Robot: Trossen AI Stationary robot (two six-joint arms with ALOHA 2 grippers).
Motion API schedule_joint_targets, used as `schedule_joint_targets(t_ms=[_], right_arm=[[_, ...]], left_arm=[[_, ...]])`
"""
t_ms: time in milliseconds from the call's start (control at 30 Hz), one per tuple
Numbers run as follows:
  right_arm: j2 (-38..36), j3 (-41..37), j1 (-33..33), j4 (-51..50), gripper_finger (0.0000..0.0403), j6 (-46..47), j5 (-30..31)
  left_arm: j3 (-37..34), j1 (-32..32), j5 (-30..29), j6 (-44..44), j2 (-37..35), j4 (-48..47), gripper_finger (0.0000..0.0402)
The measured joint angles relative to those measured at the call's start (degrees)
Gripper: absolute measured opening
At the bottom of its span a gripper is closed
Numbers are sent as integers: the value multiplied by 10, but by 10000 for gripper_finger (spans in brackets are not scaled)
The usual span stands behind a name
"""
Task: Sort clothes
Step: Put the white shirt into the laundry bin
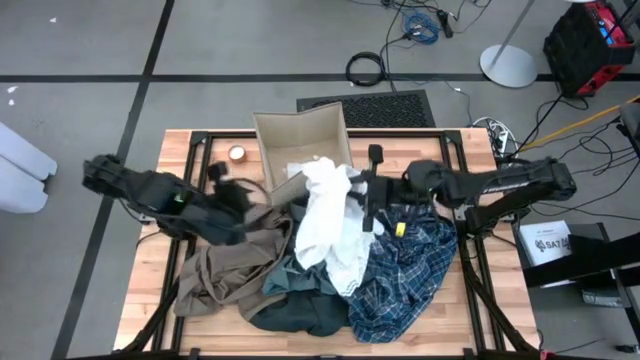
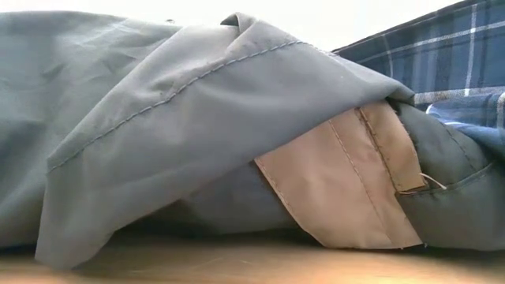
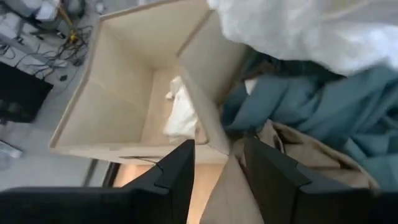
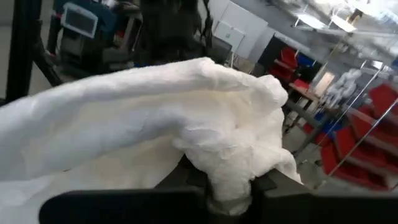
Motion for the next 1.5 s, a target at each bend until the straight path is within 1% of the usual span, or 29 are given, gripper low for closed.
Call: schedule_joint_targets(t_ms=[133, 200, 267, 333, 433, 533, 600, 633, 700, 800, 933, 1067, 1200, 1333, 1500], right_arm=[[27, 143, -9, -85, 29, -46, 2], [48, 220, -17, -120, 29, -61, 3], [72, 297, -27, -155, 29, -79, 3], [99, 376, -39, -184, 29, -96, 3], [140, 487, -65, -200, 29, -120, 1], [182, 572, -104, -201, 29, -118, -1], [210, 606, -137, -203, 29, -99, -16], [223, 615, -155, -206, 28, -84, -30], [248, 621, -190, -210, 29, -47, -49], [287, 620, -240, -212, 29, -7, -61], [334, 620, -282, -200, 28, 1, -53], [371, 620, -301, -178, 28, 17, -24], [396, 620, -316, -179, 28, 48, -25], [412, 621, -316, -231, 28, 57, -25], [421, 621, -313, -337, 28, 73, -43]], left_arm=[[-118, -18, -30, -28, -96, 100, 150], [-174, -21, -43, -27, -131, 158, 151], [-225, -21, -52, -8, -159, 219, 151], [-263, -21, -56, 21, -177, 272, 151], [-308, -21, -87, 52, -192, 335, 151], [-344, -21, -144, 60, -196, 374, 151], [-367, -21, -190, 59, -196, 394, 151], [-376, -21, -208, 59, -196, 401, 151], [-388, -21, -221, 58, -196, 418, 151], [-390, -21, -222, 75, -196, 422, 151], [-380, -21, -204, 102, -203, 424, 151], [-379, -21, -201, 135, -207, 431, 151], [-379, -21, -202, 153, -210, 429, 151], [-379, -21, -201, 152, -213, 426, 151], [-382, -21, -196, 149, -215, 425, 151]])
